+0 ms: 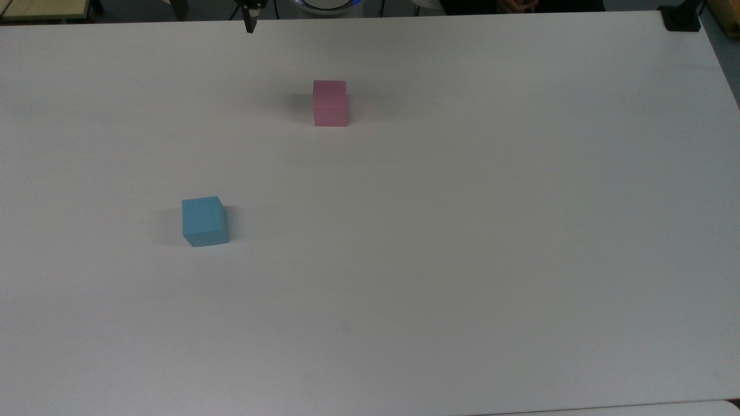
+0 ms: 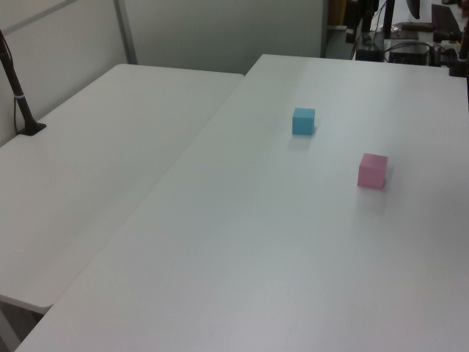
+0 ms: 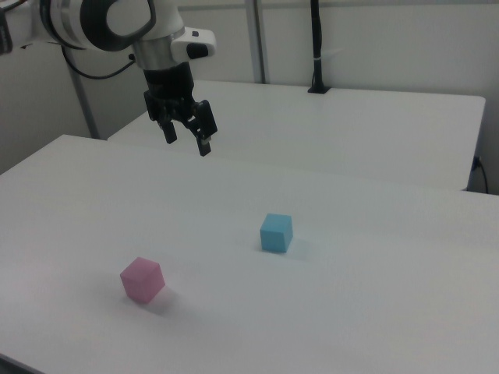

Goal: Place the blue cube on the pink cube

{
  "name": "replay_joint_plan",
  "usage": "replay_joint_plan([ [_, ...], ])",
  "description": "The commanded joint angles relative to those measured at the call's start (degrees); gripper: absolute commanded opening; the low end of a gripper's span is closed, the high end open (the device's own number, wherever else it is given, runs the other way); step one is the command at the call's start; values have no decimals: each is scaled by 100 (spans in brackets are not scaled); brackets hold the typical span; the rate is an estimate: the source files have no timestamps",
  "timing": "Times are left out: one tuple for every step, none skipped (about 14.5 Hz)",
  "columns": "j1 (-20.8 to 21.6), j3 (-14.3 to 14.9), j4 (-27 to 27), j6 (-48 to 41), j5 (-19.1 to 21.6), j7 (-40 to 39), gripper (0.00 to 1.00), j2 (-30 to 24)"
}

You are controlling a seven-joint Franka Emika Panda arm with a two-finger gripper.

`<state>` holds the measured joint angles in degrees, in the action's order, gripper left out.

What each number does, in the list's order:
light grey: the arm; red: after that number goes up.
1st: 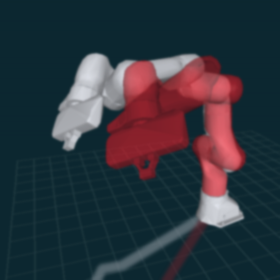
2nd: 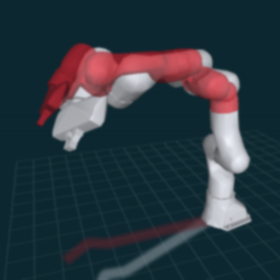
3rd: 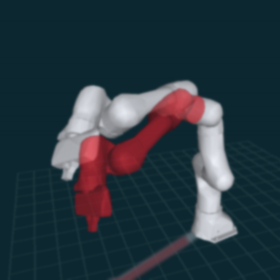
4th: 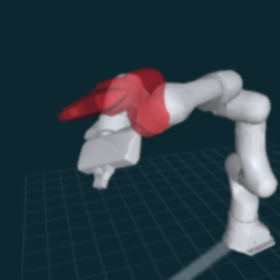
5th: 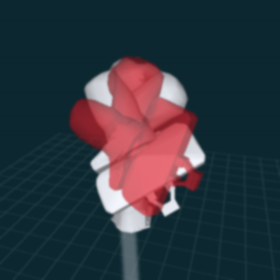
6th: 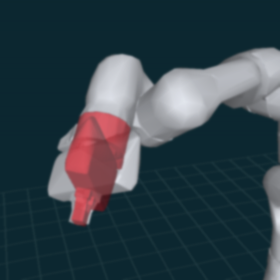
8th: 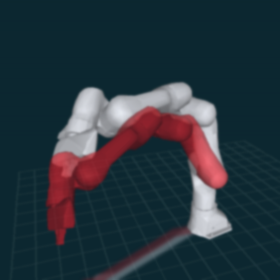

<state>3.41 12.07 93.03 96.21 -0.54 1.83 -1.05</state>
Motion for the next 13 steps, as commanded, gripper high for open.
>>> replay_joint_plan([
  [81, 41, -4, 82, -87, 10, 100, -18],
  [89, 49, -12, 73, -87, 19, 100, -18],
  [98, 50, -21, 56, -87, 10, 100, -27],
  [98, 50, -91, 56, -87, 10, 100, -27],
  [98, 50, -187, 38, -87, -7, 100, -27],
  [89, 50, -214, 38, -87, -16, 100, -27],
  [98, 50, -215, 29, -87, 10, 100, -27],
  [98, 50, -223, -66, -87, 19, 100, -27],
  [98, 50, -223, -180, -87, 19, 100, -27],
  [98, 50, -241, -242, -87, 10, 100, -27],
  [98, 50, -267, -295, -95, 10, 100, -27],
  [98, 50, -267, -357, -95, 1, 100, -27],
  [98, 50, -267, -375, -95, -16, 100, -27],
])
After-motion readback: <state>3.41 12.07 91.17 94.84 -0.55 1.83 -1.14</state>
